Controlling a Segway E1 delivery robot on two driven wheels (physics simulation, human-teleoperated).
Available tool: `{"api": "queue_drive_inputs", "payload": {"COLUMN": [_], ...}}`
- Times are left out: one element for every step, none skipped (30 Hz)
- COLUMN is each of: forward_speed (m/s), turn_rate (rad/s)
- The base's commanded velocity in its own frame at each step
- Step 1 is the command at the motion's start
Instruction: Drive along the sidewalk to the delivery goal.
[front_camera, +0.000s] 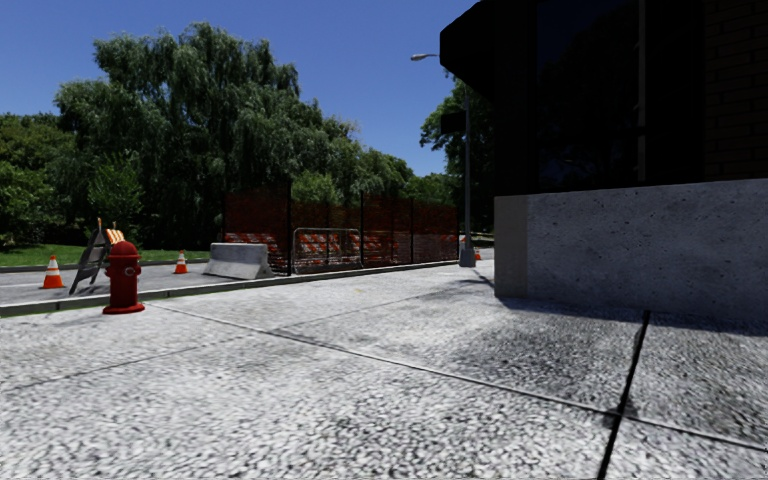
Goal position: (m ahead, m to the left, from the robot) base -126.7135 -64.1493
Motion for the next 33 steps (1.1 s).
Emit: {"api": "queue_drive_inputs", "payload": {"forward_speed": [0.56,0.56,0.56,0.56,0.59,0.72,0.72,0.80,0.82,0.83,0.90,0.90,0.96,1.00,1.01,1.01,1.01,1.01,1.01,1.01,1.01,1.01,1.01,1.01,1.01,1.01,1.01,1.01,1.01,1.01,1.01,1.01,1.01], "turn_rate": [0.00,0.00,0.28,0.41,0.53,1.20,1.20,1.20,1.20,1.20,1.20,1.20,1.20,1.20,1.20,1.20,1.20,1.20,1.20,1.15,1.15,1.05,1.03,1.03,1.02,1.02,1.02,1.02,1.02,1.02,1.02,1.02,1.02]}}
